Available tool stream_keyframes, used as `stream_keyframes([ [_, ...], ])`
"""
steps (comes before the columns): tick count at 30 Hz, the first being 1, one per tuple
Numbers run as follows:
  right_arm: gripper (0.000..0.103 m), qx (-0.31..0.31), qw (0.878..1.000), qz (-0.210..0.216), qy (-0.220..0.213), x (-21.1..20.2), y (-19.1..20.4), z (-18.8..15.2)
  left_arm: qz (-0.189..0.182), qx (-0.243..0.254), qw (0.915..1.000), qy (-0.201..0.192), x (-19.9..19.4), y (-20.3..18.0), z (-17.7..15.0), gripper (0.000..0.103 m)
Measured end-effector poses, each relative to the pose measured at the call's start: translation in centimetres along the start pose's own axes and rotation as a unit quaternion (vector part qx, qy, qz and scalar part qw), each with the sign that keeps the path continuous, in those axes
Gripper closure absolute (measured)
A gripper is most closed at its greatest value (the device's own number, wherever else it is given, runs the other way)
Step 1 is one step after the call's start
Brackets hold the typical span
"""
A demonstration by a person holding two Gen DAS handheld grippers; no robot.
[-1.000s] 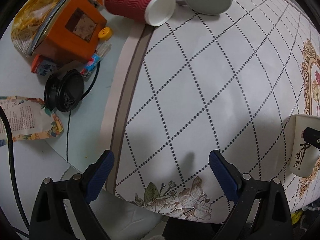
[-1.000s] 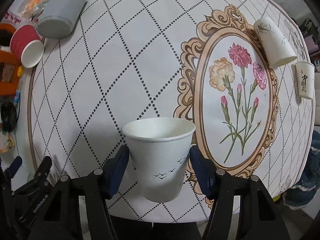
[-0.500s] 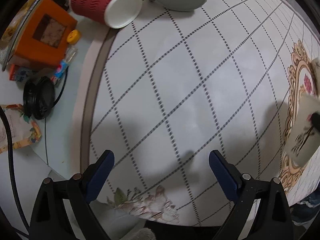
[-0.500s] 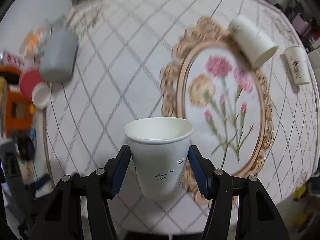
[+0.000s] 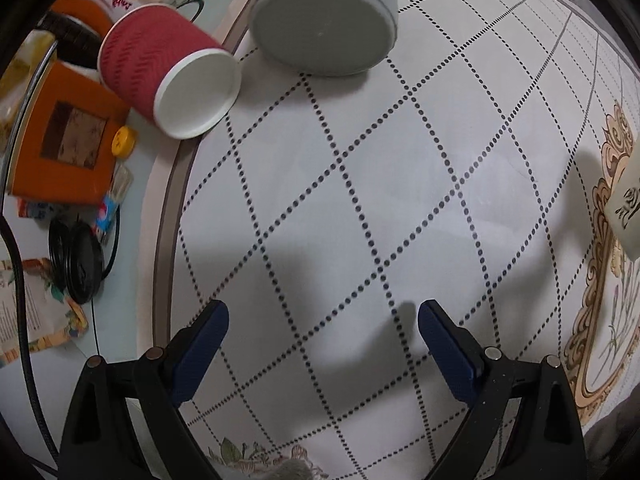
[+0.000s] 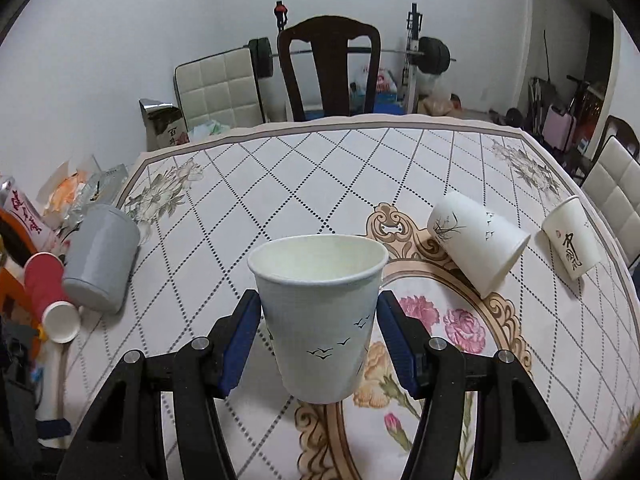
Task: Flip cup upright
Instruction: 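Lower the cup rim-up onto the flower frame and open the right gripper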
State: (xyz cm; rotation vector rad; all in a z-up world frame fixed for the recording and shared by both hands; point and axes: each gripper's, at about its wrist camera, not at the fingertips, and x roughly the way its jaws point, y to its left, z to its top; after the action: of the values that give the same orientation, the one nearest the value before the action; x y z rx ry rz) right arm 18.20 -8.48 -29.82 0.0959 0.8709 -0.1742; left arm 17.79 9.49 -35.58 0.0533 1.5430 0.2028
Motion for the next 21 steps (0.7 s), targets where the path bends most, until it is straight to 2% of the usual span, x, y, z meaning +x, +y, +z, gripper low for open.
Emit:
stream_keyframes([
  [2, 0.041, -0.003, 1.000, 0.000, -0.001, 0.7, -0.1, -0.5, 0.003, 0.004, 1.0000, -0.001, 0.4, 0.1, 0.7, 0.006],
  [6, 0.040, -0.028, 0.999, 0.005, -0.015, -0.3, 0.0, -1.7, 0.007, 0.014, 0.9999, -0.004, 0.1, -1.0, 0.2, 0.006],
  [11, 0.038, -0.038, 0.999, 0.010, 0.015, -1.4, -0.2, -2.9, 0.007, 0.024, 0.9996, -0.013, -0.9, -1.8, -0.2, 0.006],
  [15, 0.025, -0.040, 0.998, 0.000, 0.039, -2.3, -0.6, -4.0, 0.005, 0.034, 0.9990, -0.029, -2.8, -3.2, -1.1, 0.006],
  [21, 0.018, -0.028, 0.998, -0.023, 0.057, -5.6, -2.0, -5.0, 0.002, 0.051, 0.9968, -0.062, -6.8, -4.2, -3.6, 0.006],
])
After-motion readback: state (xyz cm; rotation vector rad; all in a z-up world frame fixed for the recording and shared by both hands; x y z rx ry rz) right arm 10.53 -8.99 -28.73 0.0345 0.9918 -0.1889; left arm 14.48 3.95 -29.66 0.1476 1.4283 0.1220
